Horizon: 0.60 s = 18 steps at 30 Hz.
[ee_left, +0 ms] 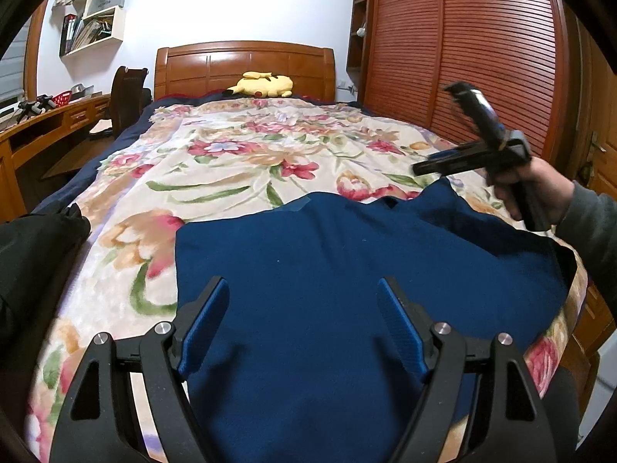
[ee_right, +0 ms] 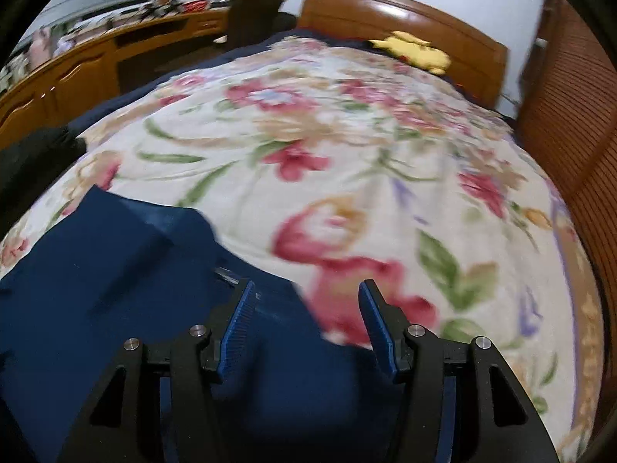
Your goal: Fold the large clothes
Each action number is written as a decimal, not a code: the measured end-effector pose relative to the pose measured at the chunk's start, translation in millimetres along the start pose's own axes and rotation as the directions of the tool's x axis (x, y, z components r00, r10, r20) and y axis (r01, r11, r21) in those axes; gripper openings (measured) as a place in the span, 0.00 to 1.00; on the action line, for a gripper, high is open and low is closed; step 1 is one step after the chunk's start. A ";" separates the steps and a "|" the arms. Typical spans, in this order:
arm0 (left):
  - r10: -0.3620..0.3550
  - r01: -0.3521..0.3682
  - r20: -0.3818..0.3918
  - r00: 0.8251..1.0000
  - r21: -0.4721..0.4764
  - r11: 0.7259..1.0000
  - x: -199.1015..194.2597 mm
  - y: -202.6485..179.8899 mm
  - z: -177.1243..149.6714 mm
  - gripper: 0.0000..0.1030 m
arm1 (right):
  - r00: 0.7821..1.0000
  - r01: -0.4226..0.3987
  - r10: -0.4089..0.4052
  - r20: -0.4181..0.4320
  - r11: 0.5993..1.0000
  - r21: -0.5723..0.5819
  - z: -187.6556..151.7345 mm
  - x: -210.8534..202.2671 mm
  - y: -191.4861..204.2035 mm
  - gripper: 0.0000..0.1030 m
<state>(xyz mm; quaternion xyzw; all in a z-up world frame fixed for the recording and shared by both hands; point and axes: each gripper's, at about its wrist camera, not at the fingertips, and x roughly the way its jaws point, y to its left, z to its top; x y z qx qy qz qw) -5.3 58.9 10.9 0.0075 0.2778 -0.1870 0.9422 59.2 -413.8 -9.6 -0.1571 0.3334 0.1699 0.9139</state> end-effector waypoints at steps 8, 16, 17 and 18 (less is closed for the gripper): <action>0.009 -0.009 -0.025 1.000 0.013 1.000 9.7 -5.0 -2.6 0.77 | 0.991 0.124 -0.117 -0.064 0.986 0.113 -44.1 -29.1 -69.0 0.56; 0.024 -0.023 -0.054 0.998 0.012 1.000 18.5 -4.2 -7.0 0.77 | 0.987 0.101 -0.070 -0.143 0.970 0.220 -74.8 -2.8 -98.9 0.56; 0.024 -0.024 -0.056 0.998 0.012 1.000 19.3 -4.3 -7.5 0.77 | 0.986 0.098 -0.062 -0.156 0.967 0.234 -75.7 -0.1 -101.7 0.56; 0.025 -0.024 -0.059 0.998 0.012 1.000 20.2 -4.3 -7.8 0.77 | 0.984 0.096 -0.054 -0.168 0.963 0.252 -77.9 8.3 -104.9 0.56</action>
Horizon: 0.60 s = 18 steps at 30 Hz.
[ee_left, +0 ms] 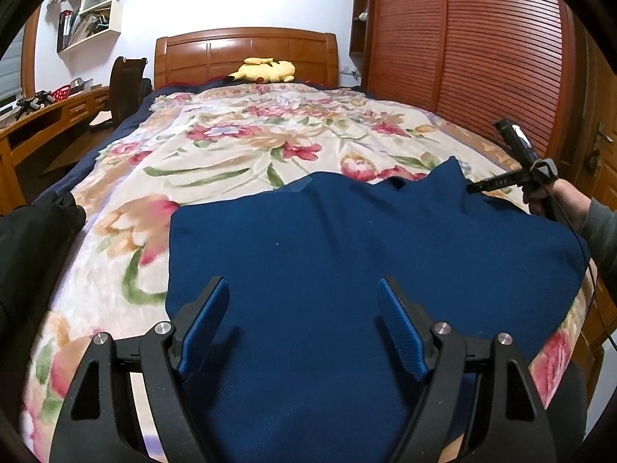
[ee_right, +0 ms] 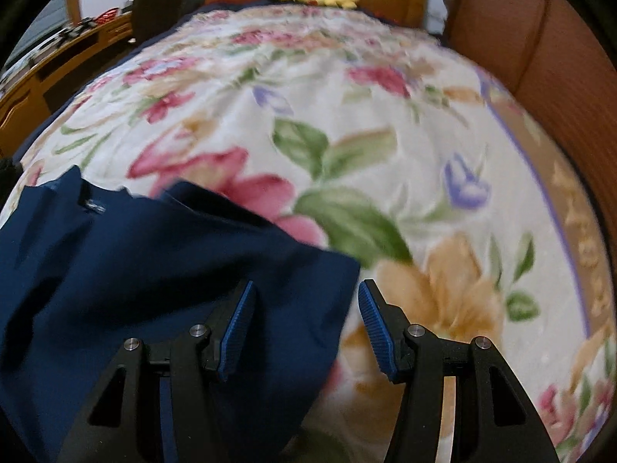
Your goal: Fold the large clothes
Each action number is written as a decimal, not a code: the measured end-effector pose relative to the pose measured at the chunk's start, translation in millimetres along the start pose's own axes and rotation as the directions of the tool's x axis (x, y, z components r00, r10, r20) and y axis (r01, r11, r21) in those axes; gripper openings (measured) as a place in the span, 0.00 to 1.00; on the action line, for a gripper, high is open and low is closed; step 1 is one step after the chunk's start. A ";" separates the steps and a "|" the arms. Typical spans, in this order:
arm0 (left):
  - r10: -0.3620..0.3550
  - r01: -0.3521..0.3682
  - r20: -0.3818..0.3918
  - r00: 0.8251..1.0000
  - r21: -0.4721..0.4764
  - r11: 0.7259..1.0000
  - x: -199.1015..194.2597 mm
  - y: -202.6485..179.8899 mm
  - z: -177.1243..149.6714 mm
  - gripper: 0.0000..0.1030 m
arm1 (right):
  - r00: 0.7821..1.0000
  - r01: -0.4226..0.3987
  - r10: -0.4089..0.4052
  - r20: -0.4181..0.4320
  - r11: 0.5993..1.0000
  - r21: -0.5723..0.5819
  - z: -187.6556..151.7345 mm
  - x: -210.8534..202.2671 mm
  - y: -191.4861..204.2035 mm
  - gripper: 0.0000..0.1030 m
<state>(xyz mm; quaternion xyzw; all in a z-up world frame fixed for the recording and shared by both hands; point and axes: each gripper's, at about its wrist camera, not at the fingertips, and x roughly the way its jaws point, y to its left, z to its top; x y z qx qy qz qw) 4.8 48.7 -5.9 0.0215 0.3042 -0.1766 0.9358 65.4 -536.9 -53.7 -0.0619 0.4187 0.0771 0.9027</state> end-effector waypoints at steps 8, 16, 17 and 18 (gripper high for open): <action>0.001 -0.001 -0.012 1.000 0.006 1.000 2.6 -0.9 -1.8 0.77 | 0.990 -0.142 0.141 0.021 0.985 0.099 -5.1 22.4 -14.8 0.09; 0.002 -0.002 -0.016 1.000 0.005 1.000 3.9 -1.1 -2.0 0.77 | 0.975 -0.072 0.069 0.213 0.997 0.007 0.4 -35.9 -11.4 0.05; 0.002 -0.002 -0.017 1.000 0.004 1.000 4.0 -1.1 -2.1 0.77 | 0.974 -0.039 0.033 0.226 0.999 0.019 2.9 -43.4 -15.6 0.05; 0.002 -0.002 -0.018 1.000 0.005 1.000 4.0 -1.2 -1.8 0.77 | 0.972 0.007 -0.017 0.236 0.999 0.042 5.3 -49.3 -21.9 0.05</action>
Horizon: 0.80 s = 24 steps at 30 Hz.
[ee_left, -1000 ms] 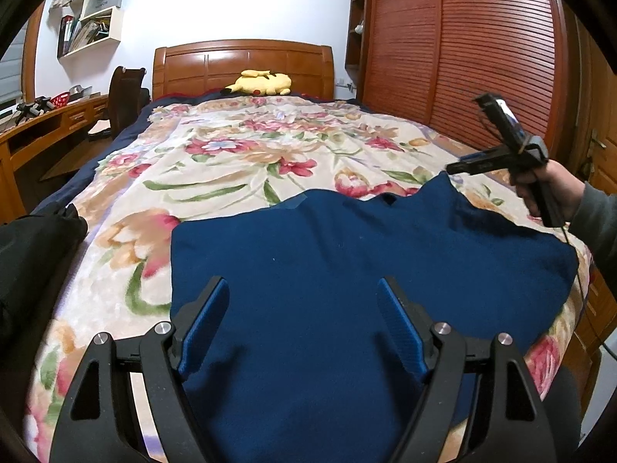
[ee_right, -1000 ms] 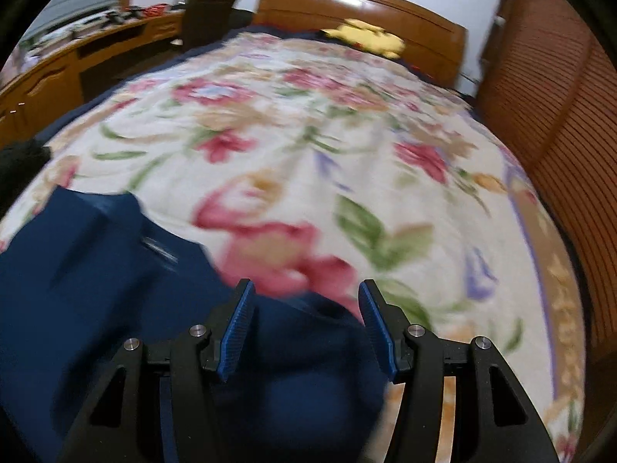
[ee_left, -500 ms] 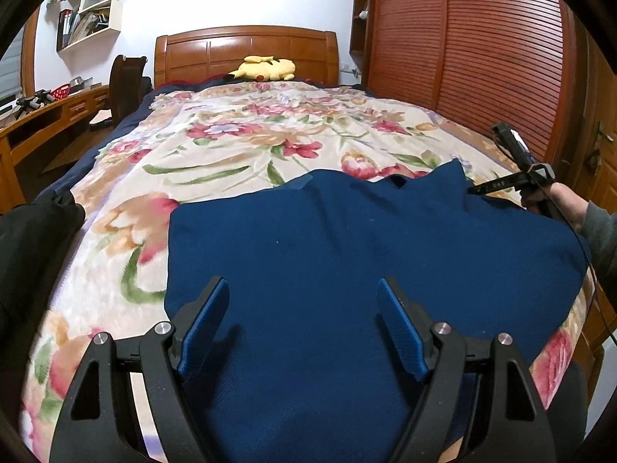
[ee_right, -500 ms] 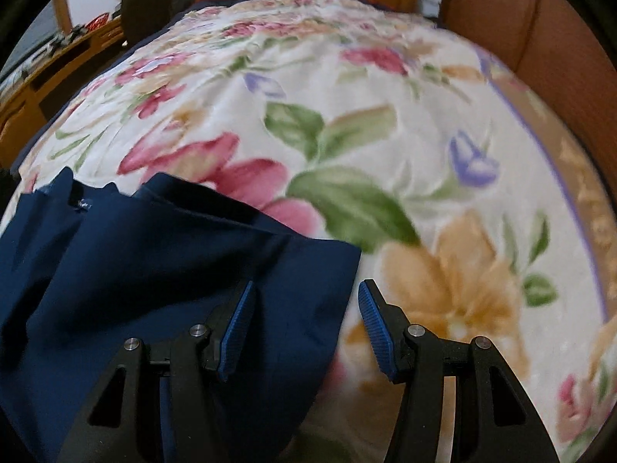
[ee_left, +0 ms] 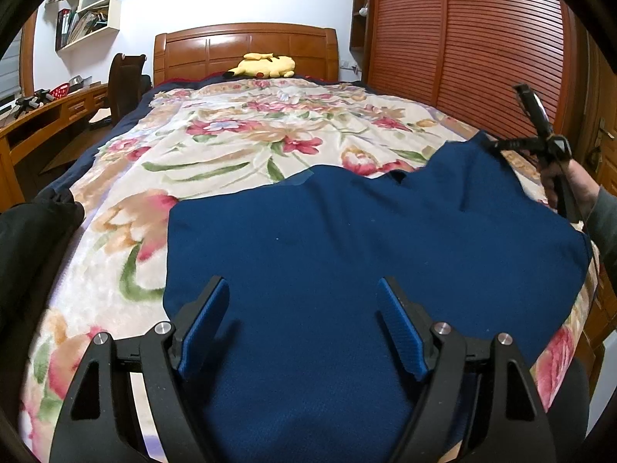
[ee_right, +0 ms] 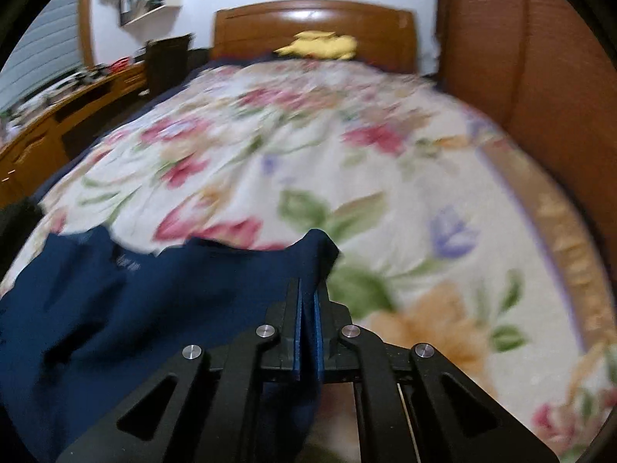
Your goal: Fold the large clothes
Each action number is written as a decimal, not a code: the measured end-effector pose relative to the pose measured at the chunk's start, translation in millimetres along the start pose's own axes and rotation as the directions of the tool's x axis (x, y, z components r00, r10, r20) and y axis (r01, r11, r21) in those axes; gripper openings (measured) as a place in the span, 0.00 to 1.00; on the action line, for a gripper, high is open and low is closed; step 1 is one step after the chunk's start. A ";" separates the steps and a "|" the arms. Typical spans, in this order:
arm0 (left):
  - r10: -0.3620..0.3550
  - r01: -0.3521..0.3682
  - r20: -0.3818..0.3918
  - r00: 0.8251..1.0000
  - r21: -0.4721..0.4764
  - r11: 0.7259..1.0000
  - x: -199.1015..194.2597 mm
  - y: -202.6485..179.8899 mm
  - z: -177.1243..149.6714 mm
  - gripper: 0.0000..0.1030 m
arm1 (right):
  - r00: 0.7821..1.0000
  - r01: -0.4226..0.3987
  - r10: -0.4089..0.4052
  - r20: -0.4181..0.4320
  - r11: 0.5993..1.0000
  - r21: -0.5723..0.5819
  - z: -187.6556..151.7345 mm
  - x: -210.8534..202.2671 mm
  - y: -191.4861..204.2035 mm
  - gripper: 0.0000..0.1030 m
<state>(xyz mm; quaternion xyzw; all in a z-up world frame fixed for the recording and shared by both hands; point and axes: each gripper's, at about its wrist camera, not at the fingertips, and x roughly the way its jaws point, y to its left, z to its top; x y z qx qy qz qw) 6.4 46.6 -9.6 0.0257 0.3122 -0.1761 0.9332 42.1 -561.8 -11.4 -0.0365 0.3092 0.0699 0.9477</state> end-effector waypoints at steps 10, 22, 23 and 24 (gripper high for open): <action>0.002 -0.002 0.005 1.000 0.002 1.000 -3.4 -0.5 -0.5 0.77 | 0.993 0.106 -0.108 -0.052 0.993 -0.046 -13.1 -13.0 2.0 0.28; -0.025 0.025 0.045 0.999 0.012 1.000 -24.5 -9.5 -5.6 0.77 | 0.997 -0.077 0.076 -0.011 0.976 -0.204 -94.7 -116.3 77.1 0.43; -0.028 0.027 0.045 0.999 0.014 1.000 -25.7 -10.6 -7.0 0.77 | 0.995 -0.096 0.094 -0.020 0.975 -0.202 -103.1 -121.8 80.1 0.43; -0.028 0.028 0.045 0.999 0.015 1.000 -26.4 -11.5 -7.6 0.77 | 0.994 -0.109 0.106 -0.024 0.974 -0.199 -108.8 -125.3 81.3 0.43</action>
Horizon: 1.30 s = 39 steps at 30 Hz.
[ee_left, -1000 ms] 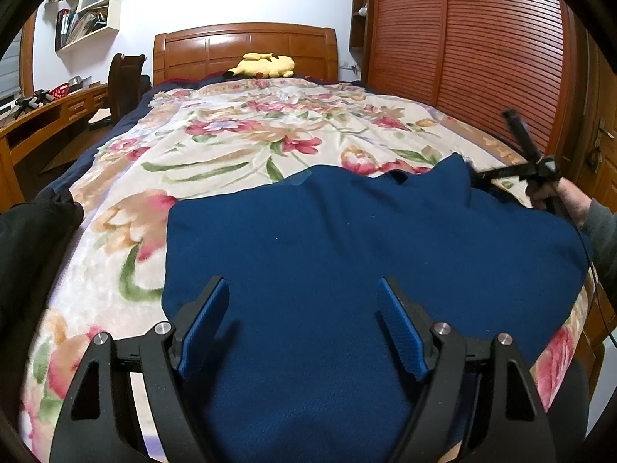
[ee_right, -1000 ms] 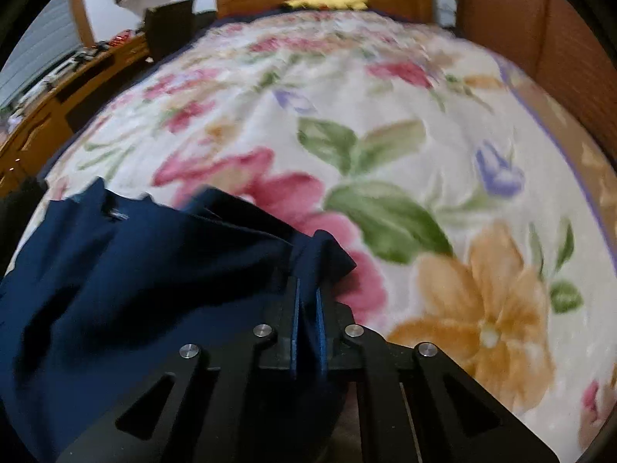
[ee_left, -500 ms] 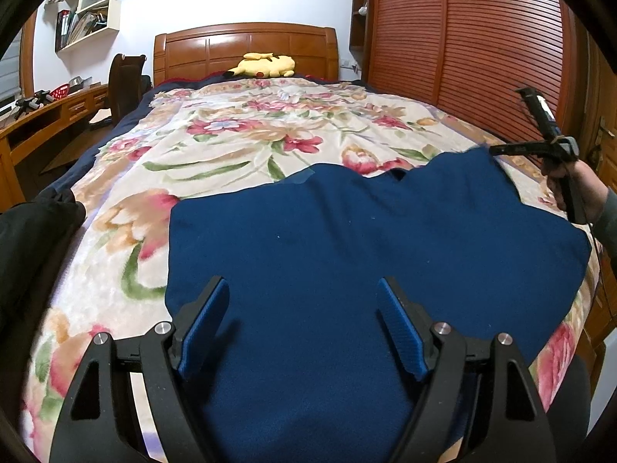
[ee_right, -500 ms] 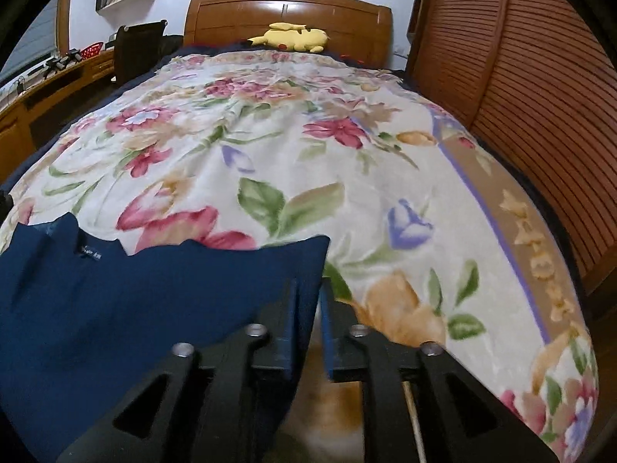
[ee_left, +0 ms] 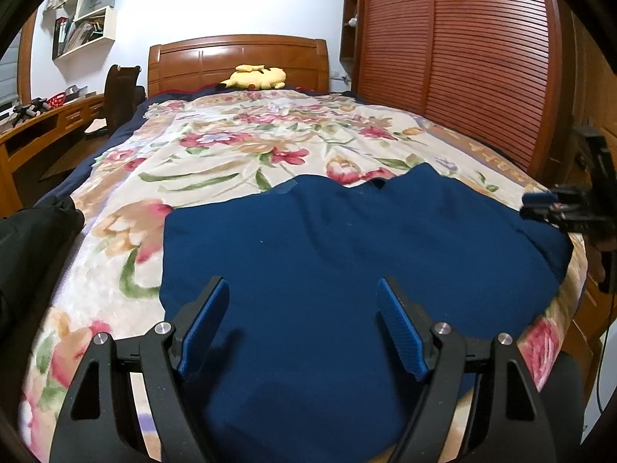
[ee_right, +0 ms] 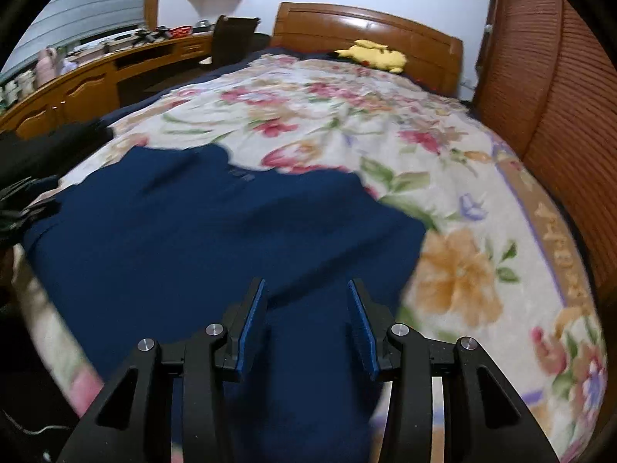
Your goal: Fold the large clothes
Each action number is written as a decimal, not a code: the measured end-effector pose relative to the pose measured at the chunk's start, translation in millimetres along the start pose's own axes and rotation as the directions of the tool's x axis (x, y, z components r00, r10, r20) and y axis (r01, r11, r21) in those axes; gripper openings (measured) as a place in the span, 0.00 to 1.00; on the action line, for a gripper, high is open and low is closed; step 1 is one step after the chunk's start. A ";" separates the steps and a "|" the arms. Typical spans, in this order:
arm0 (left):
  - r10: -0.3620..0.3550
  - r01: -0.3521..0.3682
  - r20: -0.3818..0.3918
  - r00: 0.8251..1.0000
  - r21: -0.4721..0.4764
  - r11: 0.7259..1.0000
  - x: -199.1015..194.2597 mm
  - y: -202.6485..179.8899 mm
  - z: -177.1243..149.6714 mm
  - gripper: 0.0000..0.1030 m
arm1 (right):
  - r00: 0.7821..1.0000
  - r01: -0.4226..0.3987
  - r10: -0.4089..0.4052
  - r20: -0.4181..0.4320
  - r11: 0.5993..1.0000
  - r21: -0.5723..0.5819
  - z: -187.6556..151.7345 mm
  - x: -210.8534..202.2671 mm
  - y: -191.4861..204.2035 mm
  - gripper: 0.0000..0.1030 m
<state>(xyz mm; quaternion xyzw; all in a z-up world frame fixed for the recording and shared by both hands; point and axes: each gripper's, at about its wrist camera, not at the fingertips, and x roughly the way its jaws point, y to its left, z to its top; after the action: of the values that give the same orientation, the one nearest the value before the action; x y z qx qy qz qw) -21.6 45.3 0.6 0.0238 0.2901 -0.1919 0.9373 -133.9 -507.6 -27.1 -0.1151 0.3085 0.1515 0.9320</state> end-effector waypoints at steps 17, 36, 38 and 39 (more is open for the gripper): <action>0.017 -0.017 -0.033 0.999 -0.015 1.000 -2.0 4.0 -19.2 0.77 | 0.998 -0.005 0.014 -0.061 0.989 0.147 -68.5 -1.1 -36.2 0.43; 0.028 -0.028 -0.033 0.999 -0.014 1.000 -5.8 7.1 -24.7 0.77 | 0.991 -0.116 0.116 0.061 0.993 -0.001 -6.3 13.3 73.2 0.43; 0.034 -0.034 -0.030 0.999 -0.018 0.999 -7.0 9.3 -25.2 0.77 | 0.987 -0.151 0.152 0.053 0.988 -0.015 3.3 23.5 86.6 0.43; 0.035 -0.036 -0.029 0.999 -0.022 0.999 -7.3 10.1 -25.4 0.77 | 0.985 -0.167 0.168 0.050 0.986 -0.025 8.7 27.7 95.7 0.43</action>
<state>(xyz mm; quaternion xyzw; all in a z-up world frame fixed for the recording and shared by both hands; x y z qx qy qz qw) -36.9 61.2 -17.1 0.0214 0.3051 -0.1716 0.9365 -141.8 -410.3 -48.9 -0.0943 0.2912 0.2354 0.9224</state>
